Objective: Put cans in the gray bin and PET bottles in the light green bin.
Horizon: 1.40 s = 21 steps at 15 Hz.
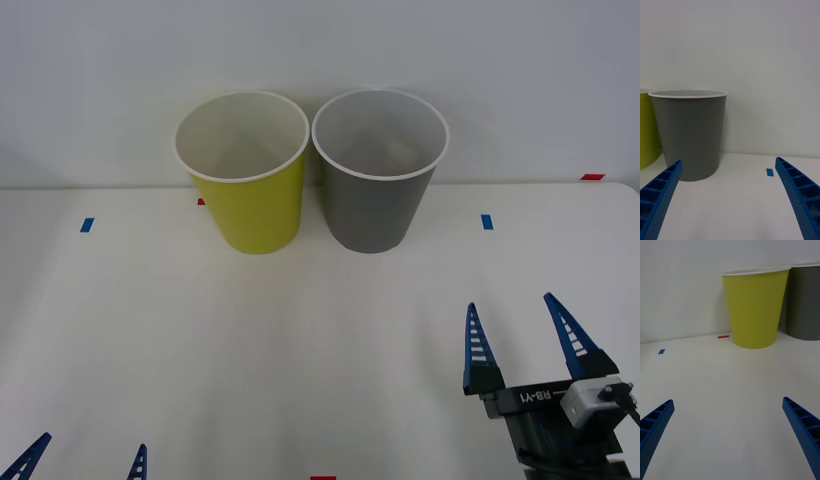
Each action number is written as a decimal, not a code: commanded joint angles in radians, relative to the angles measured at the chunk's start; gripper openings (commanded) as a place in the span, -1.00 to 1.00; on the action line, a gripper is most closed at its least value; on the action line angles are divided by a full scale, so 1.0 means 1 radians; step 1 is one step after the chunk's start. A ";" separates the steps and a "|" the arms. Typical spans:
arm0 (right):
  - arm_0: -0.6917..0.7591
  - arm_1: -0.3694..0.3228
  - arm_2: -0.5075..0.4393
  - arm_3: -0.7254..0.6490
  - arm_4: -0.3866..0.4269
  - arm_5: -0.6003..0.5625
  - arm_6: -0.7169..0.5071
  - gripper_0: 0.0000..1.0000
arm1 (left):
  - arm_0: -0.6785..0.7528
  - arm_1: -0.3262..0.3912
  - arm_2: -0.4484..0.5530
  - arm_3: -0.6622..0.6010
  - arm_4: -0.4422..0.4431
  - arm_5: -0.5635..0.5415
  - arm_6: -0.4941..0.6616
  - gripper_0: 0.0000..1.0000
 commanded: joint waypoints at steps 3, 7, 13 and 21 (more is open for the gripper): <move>0.107 -0.060 0.002 0.001 -0.001 -0.041 -0.007 0.65 | 0.000 0.000 0.000 0.000 0.000 0.000 0.000 1.00; 0.214 -0.068 0.002 0.001 0.002 -0.104 -0.001 0.65 | 0.000 0.000 0.000 0.000 0.000 0.000 0.000 1.00; 0.301 -0.069 -0.001 0.001 -0.015 -0.104 -0.010 0.65 | 0.000 0.000 0.000 0.000 0.000 0.000 0.000 1.00; 0.332 -0.069 -0.010 0.001 -0.024 -0.104 -0.016 0.65 | 0.000 0.000 0.000 0.000 0.000 0.000 0.000 1.00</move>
